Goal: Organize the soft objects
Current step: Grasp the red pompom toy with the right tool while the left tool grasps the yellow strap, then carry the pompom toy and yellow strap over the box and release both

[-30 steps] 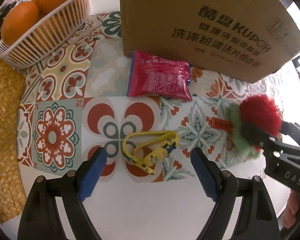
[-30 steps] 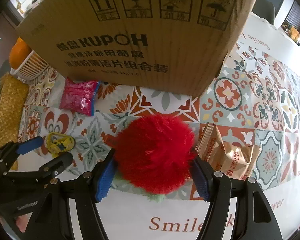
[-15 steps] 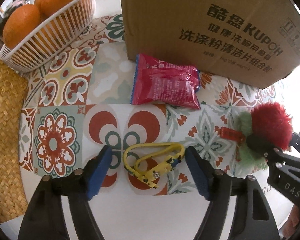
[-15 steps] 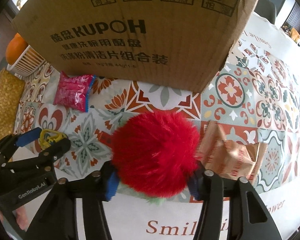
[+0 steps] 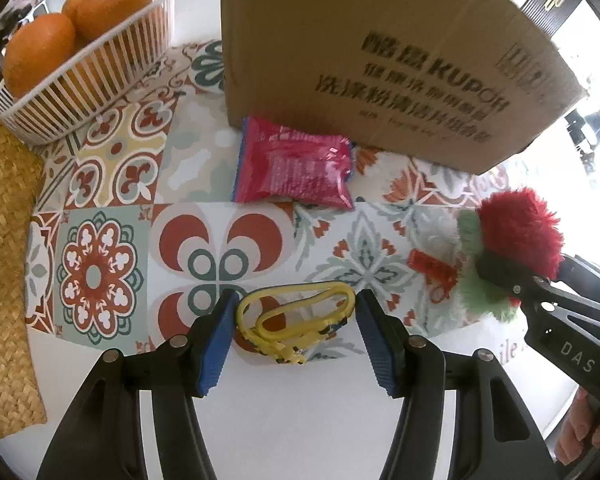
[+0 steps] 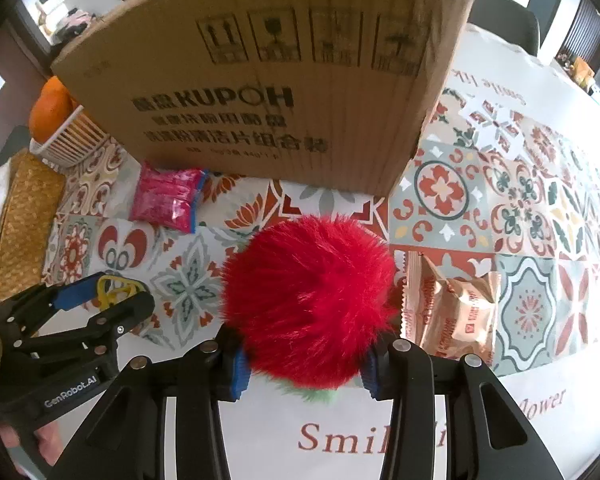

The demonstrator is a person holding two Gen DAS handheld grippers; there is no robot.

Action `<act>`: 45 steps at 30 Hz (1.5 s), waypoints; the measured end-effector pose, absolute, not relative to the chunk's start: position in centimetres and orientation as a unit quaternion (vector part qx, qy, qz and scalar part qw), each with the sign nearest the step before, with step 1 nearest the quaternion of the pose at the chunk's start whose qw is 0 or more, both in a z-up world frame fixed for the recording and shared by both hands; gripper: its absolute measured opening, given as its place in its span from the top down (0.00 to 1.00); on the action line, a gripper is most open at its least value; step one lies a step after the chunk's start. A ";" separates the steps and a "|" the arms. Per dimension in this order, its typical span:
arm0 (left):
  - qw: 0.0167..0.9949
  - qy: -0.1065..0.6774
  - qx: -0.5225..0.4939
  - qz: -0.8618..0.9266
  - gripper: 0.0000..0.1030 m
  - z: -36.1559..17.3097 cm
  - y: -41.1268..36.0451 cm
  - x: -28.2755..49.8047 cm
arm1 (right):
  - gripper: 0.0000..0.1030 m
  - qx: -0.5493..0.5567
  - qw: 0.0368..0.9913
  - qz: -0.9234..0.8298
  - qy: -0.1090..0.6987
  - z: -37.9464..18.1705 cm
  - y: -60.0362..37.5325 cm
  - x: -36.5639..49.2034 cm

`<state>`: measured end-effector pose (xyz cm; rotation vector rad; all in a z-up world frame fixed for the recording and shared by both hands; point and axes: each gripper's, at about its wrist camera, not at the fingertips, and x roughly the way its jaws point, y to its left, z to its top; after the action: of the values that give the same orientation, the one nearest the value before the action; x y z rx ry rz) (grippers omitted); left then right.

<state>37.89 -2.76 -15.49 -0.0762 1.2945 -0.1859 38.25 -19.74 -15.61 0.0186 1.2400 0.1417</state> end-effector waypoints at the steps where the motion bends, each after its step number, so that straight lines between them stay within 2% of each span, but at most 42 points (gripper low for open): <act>1: 0.797 0.597 -0.034 -0.087 0.42 -15.0 -2.7 37.8 | 0.57 0.009 0.813 0.067 0.579 -15.3 -19.8 38.1; 45: 0.902 0.404 -0.019 -0.148 0.42 3.1 -3.0 32.9 | 0.57 0.056 0.916 0.089 0.387 0.7 -20.3 31.6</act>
<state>32.91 -2.96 3.12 -0.0388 0.8357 -0.3059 31.58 -20.35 0.73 0.1148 0.7973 0.1826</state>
